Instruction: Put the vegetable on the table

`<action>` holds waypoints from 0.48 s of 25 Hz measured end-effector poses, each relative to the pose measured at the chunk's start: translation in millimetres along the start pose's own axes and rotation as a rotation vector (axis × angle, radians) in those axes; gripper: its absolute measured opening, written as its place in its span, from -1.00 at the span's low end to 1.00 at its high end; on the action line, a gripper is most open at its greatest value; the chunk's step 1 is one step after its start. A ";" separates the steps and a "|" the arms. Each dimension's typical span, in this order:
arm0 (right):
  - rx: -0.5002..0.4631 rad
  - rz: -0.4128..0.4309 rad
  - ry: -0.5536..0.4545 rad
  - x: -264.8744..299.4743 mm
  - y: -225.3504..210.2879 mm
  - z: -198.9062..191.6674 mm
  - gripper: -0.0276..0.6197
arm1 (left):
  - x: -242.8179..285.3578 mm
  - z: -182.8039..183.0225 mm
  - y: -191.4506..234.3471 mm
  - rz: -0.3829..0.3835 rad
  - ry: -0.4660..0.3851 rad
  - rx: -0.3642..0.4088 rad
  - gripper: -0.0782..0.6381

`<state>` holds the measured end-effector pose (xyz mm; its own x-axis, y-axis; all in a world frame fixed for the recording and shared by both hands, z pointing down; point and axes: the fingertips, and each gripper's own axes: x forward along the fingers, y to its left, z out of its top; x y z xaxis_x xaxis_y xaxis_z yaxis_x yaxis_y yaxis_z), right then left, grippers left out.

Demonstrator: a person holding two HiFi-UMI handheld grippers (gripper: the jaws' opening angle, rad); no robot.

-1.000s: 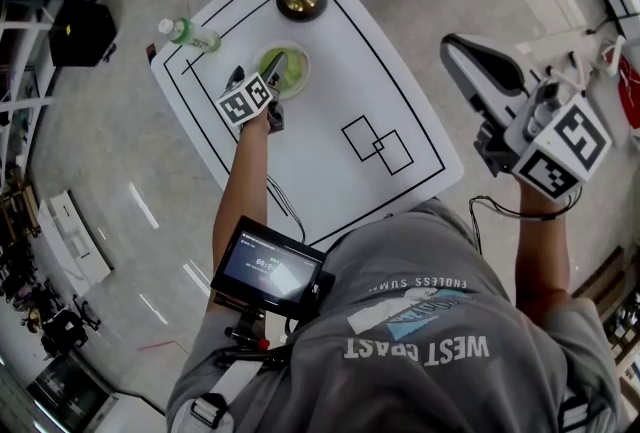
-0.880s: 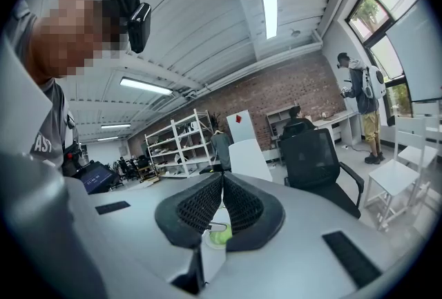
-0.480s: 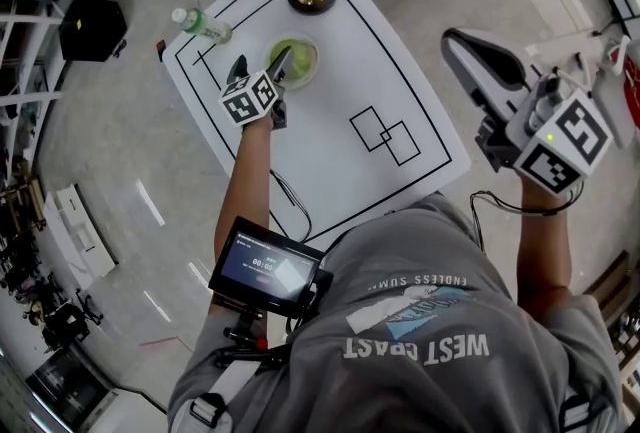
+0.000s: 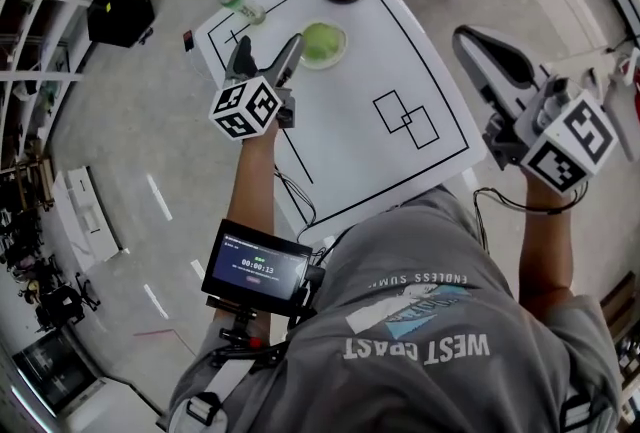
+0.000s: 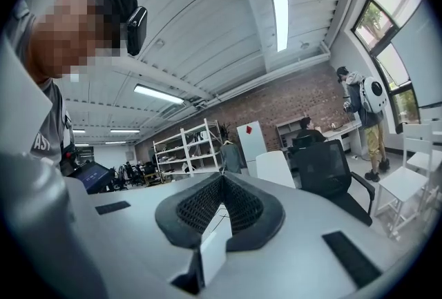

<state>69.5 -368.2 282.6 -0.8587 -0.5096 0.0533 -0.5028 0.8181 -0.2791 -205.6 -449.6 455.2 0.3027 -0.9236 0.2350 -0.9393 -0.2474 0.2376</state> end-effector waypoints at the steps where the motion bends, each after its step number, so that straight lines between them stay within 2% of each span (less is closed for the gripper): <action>1: -0.005 0.002 -0.008 -2.7 7.8 0.8 -0.89 | -14.8 10.3 -5.3 -0.011 -0.027 0.012 0.70; 3: -0.017 0.004 -0.023 -9.1 24.1 1.9 -0.89 | -46.6 29.3 -15.6 -0.030 -0.080 0.039 0.65; 5: -0.027 0.003 -0.039 -17.0 41.1 2.2 -0.89 | -81.1 46.5 -24.6 -0.042 -0.139 0.056 0.51; 12: -0.039 0.002 -0.093 -44.6 106.0 -0.4 -0.89 | -204.4 91.7 -43.5 -0.039 -0.344 0.073 0.13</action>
<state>54.4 -258.6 251.0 -0.8481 -0.5286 -0.0367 -0.5058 0.8282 -0.2412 -241.3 -276.9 310.5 0.2784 -0.9545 -0.1073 -0.9408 -0.2935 0.1695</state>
